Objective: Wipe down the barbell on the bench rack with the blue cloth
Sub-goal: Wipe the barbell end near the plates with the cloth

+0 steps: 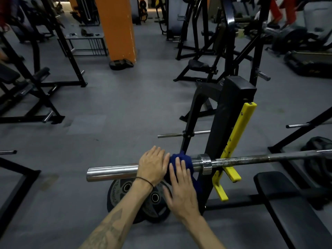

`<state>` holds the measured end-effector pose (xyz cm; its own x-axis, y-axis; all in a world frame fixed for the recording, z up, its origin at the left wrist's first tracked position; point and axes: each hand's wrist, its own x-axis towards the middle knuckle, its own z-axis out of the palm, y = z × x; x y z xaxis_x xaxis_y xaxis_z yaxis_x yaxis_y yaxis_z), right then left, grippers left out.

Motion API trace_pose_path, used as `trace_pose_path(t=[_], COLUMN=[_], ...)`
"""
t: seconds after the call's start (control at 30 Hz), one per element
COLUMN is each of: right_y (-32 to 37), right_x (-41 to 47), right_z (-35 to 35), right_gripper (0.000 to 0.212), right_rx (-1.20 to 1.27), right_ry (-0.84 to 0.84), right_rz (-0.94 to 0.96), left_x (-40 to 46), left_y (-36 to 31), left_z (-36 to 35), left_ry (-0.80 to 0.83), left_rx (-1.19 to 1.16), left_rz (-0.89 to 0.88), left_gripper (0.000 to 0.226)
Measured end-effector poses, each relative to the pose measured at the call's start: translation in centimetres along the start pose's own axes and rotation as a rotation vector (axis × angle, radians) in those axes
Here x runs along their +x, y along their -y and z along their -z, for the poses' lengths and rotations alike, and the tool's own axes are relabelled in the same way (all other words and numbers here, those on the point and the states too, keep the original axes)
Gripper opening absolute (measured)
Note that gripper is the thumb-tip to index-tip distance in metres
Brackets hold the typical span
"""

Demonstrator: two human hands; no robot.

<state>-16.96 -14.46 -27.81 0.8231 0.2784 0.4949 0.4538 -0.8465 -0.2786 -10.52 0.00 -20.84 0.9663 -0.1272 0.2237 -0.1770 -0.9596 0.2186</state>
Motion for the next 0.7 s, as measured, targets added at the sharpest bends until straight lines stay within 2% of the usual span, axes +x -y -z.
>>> trace_pose_path(t=[0.07, 0.17, 0.2, 0.3, 0.33, 0.4, 0.47, 0.53, 0.6, 0.63, 0.7], right_y=[-2.5, -1.5, -0.3, -0.9, -2.3, -3.5, -1.8, 0.0, -1.1, -2.3, -3.5], right_x=[-0.2, -0.4, -0.4, -0.4, -0.2, 0.1, 0.3, 0.3, 0.4, 0.4, 0.3], right_z=[0.7, 0.7, 0.2, 0.2, 0.5, 1.1, 0.7, 0.1, 0.3, 0.6, 1.1], right_gripper=[0.068, 0.069, 0.071, 0.072, 0.070, 0.068, 0.070, 0.073, 0.070, 0.067, 0.066], right_rx=[-0.091, 0.027, 0.062, 0.006, -0.045, -0.047, 0.041, 0.060, -0.009, -0.049, -0.048], right_ry=[-0.015, -0.091, -0.075, 0.003, -0.003, -0.061, -0.095, -0.045, -0.006, -0.020, -0.075], right_rz=[0.047, -0.215, -0.218, 0.038, 0.061, -0.064, -0.205, -0.113, 0.036, 0.040, -0.084], left_x=[-1.1, -1.2, -1.1, -0.3, 0.2, 1.2, 2.0, 2.6, 2.7, 2.6, 1.8], left_y=[-0.6, 0.2, 0.3, 0.2, 0.2, 0.5, 0.9, 1.3, 1.5, 1.3, 0.6], left_z=[-0.4, -0.9, -0.8, -0.5, -0.4, 0.0, 0.1, 0.2, 0.4, 0.5, 0.6], left_ry=[0.028, 0.041, 0.051, 0.146, 0.186, 0.242, 0.287, 0.292, 0.247, 0.213, 0.169], left_rx=[0.027, 0.063, 0.070, 0.069, 0.063, 0.037, 0.000, -0.046, -0.028, -0.004, 0.027], left_rz=[0.016, 0.007, 0.007, 0.021, 0.021, 0.014, 0.024, 0.039, 0.066, 0.088, 0.134], left_gripper=[0.057, 0.069, 0.074, 0.092, 0.094, 0.088, 0.076, 0.070, 0.073, 0.079, 0.089])
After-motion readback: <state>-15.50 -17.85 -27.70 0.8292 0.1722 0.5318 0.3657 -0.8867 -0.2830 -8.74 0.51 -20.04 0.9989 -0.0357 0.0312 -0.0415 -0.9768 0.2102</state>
